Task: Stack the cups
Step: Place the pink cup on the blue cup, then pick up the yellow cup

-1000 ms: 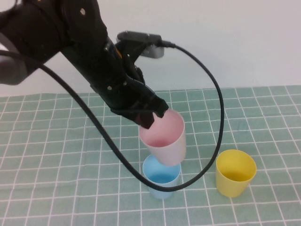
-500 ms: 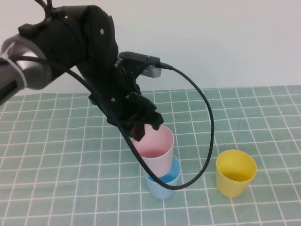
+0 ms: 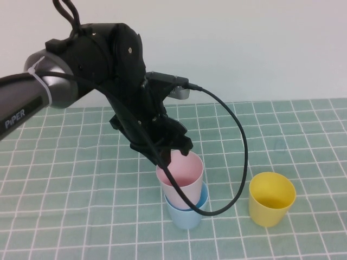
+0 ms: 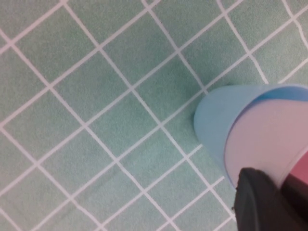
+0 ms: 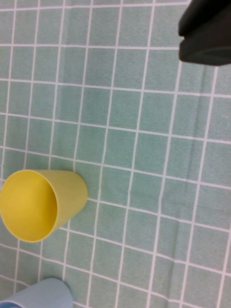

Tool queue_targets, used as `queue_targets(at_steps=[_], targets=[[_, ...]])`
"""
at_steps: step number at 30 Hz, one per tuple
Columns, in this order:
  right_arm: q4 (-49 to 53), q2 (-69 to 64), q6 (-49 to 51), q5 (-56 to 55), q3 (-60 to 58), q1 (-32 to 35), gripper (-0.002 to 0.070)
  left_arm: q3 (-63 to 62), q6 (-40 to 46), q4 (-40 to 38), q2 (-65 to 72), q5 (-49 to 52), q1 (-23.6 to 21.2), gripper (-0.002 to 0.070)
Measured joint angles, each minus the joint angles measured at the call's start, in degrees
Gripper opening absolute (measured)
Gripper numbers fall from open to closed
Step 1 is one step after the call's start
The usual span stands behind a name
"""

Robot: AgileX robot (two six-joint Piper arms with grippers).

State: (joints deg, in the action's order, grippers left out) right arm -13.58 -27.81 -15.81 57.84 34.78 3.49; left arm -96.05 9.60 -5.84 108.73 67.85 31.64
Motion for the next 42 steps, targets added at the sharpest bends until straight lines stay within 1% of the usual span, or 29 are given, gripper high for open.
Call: queue_targets(at_steps=[9, 11, 16, 20, 23, 26, 28, 29, 31, 34, 36, 38, 42], targets=[[0.0, 0.0, -0.43, 0.0, 0.0, 0.0, 0.004, 0.0, 0.46, -0.33, 0.0, -0.34, 0.0, 0.002], [0.0, 0.0, -0.67, 0.0, 0.0, 0.0, 0.0041, 0.0, 0.78, -0.56, 0.0, -0.34, 0.0, 0.0049], [-0.32, -0.04, -0.89, -0.09, 0.0, 0.02, 0.0041, 0.0, 0.88, -1.62, 0.0, -0.86, 0.0, 0.0165], [-2.68, -2.52, -2.97, -0.21, 0.85, 0.02, 0.0041, -0.48, 0.54, -1.2, -0.1, -2.82, 0.0, 0.0188], [-5.03, -6.43, -5.6, -0.01, 3.45, 0.12, 0.0041, -1.6, -0.31, 0.68, -1.68, -3.57, 0.0, 0.0174], [-5.59, -10.88, -6.87, 0.12, 7.47, -0.43, 0.0041, -1.72, -0.59, 1.68, -5.07, -3.78, 0.0, 0.0109], [-5.59, -14.09, -7.43, 0.12, 10.84, -2.01, 0.0041, -1.57, -0.75, 2.55, -7.95, -3.93, 0.0, 0.0048], [-5.59, -16.03, -7.83, 0.12, 12.55, -3.06, 0.0041, -1.24, -1.26, 2.95, -9.27, -4.36, 0.0, 0.0031], [-5.03, -19.73, -8.28, 0.12, 15.53, -5.3, 0.0041, 0.47, -2.93, 4.0, -13.37, -6.07, 0.0, 0.0013], [-3.0, -26.95, -8.42, 0.12, 19.68, -9.47, 0.0051, 4.32, -4.84, 4.12, -18.89, -9.48, 0.0, 0.0004], [-1.46, -32.58, -8.42, 0.12, 22.33, -12.24, 0.0092, 7.66, -5.33, 4.25, -22.08, -11.18, 0.0, 0.0001], [-0.27, -38.12, -8.11, -0.24, 24.89, -14.26, 0.0149, 11.52, -5.73, 4.24, -24.75, -12.81, 0.0, 0.0001], [0.16, -49.53, -7.33, -1.9, 30.19, -16.14, 0.0271, 18.27, -6.08, 4.24, -27.87, -15.58, 0.0, 0.0001]])
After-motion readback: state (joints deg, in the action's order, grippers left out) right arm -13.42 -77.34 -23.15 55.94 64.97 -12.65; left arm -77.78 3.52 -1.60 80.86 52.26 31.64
